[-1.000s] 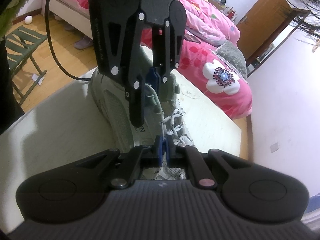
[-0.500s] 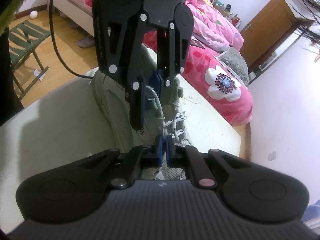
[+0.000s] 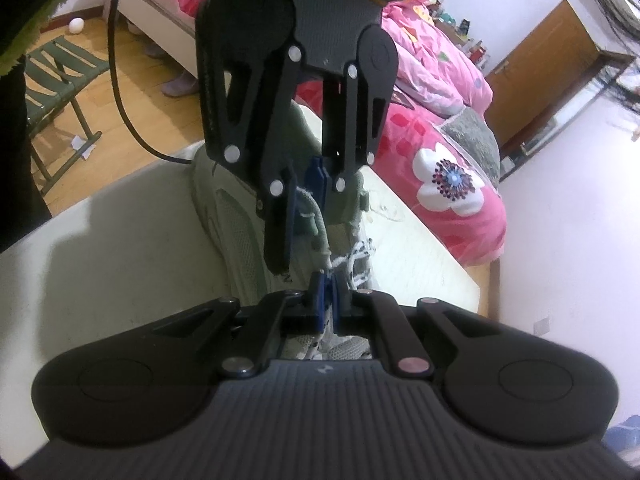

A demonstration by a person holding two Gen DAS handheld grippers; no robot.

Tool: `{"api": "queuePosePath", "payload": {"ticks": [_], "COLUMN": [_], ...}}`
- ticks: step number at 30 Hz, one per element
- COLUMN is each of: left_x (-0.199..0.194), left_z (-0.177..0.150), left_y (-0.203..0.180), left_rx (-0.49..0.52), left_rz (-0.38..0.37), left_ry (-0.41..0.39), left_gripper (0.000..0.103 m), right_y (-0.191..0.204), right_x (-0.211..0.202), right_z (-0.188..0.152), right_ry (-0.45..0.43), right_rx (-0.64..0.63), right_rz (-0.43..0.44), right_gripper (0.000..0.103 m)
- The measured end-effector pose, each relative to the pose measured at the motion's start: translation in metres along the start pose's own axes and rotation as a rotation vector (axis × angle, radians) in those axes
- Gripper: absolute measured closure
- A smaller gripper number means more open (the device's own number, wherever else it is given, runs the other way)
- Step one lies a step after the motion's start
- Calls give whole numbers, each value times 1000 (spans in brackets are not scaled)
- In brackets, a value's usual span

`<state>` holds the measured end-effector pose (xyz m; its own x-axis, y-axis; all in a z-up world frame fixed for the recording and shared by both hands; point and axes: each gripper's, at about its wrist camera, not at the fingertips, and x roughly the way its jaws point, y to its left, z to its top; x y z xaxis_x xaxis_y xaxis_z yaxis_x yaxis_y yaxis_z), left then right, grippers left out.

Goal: Lace up shoes with both hands

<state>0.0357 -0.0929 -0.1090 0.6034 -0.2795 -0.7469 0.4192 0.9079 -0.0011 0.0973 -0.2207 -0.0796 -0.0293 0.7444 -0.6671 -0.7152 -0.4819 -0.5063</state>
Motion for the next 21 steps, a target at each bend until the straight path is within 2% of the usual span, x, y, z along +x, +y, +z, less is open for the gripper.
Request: {"api": "queuePosePath", "payload": {"ticks": [6,8,10,12,14,16,18,21], "left_x": [1,-14,-14,-14,-14,-14,-13,-11], "left_z": [0,-4,-4,-4,-4,-5,-4,-3], "left_y": [2,15,17,19,20,21,22,22], "left_rx": [-30,-14,-14,-15,-16,-19,-24,-31], "left_rz": [1,-18,-21,-22,-22,-22,-18,-13], "left_ry": [-1,2,-1,-3,-6,-8,-7,-8], "left_gripper": [85,85,85,85,85,85,85,85], "right_y": [-1,0,-2,-4,-9,-19,-36,-68], "right_x": [0,2,1,-1,-5,-9,-13,-19], "right_z": [3,4,4,3,2,0,-4,-28], "right_ry": [1,7,16,28,40,54,55,29], "right_rx": [9,4,27,61,120,252,474,1013], "right_rz": [4,-8,-16,-22,-33,-38,-31,44], "right_gripper": [100,98,94,85,84,84,84,84]}}
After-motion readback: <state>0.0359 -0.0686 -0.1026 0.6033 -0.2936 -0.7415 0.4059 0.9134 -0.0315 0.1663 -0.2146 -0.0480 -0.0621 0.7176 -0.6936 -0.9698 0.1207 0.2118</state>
